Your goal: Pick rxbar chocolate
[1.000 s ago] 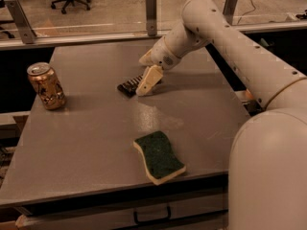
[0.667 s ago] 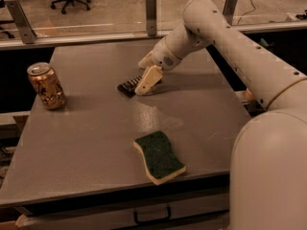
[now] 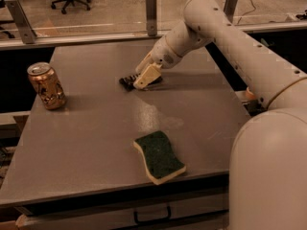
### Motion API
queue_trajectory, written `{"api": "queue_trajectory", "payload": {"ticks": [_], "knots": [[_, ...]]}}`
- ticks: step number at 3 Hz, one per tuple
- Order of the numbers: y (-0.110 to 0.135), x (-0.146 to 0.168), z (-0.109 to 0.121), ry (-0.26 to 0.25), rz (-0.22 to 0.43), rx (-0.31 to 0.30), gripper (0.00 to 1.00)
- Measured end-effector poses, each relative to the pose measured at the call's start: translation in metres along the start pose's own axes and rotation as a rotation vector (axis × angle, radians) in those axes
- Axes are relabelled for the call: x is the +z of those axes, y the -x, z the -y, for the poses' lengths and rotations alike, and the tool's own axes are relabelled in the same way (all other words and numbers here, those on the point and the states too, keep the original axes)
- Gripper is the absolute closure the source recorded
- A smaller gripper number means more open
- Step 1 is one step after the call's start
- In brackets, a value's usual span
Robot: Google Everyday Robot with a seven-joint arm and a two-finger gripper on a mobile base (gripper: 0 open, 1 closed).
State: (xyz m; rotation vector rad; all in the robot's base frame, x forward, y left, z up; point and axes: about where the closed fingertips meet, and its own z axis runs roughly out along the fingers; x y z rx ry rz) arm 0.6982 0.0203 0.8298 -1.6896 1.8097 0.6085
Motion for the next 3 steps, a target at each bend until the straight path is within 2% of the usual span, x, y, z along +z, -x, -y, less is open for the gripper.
{"api": "queue_trajectory", "payload": {"ticks": [1,2,3], "knots": [[0.002,-0.002,0.0,0.0,0.0,0.0,1.0],[0.002,-0.002,0.0,0.0,0.0,0.0,1.0],[0.033,-0.049,-0.007,-0.101,0.067,-0.061,1.0]]}}
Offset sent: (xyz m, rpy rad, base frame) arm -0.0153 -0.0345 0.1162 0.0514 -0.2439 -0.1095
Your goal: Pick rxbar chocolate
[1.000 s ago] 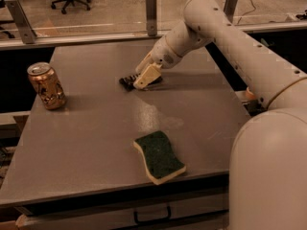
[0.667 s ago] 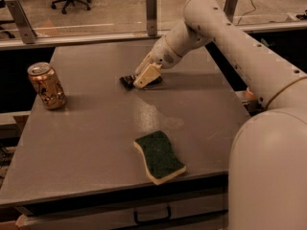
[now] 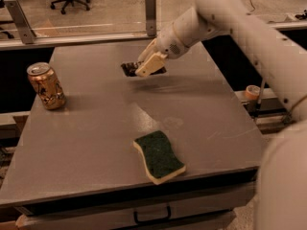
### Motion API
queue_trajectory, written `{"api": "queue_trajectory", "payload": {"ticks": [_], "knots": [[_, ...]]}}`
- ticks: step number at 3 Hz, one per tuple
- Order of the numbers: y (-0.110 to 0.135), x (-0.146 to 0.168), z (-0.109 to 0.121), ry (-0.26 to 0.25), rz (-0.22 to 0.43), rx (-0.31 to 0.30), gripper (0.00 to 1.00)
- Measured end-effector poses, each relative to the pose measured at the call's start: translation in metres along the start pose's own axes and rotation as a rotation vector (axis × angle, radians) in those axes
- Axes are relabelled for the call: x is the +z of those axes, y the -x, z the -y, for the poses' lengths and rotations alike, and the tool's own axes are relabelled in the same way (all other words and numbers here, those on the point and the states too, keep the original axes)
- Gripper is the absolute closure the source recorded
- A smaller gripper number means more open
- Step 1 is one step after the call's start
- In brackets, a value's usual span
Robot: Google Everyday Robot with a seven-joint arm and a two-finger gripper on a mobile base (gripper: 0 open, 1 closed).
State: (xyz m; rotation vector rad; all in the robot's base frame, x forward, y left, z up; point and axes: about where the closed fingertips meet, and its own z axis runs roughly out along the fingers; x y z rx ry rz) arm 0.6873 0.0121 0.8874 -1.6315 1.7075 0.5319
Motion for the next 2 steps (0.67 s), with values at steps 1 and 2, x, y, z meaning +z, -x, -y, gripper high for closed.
{"api": "queue_trajectory", "payload": {"ticks": [1,2], "knots": [[0.0435,-0.062,-0.0066,-0.128,0.13,-0.083,1.0],[0.0416,-0.0652,-0.0059,-0.136,0.134,-0.082,1.0]]}}
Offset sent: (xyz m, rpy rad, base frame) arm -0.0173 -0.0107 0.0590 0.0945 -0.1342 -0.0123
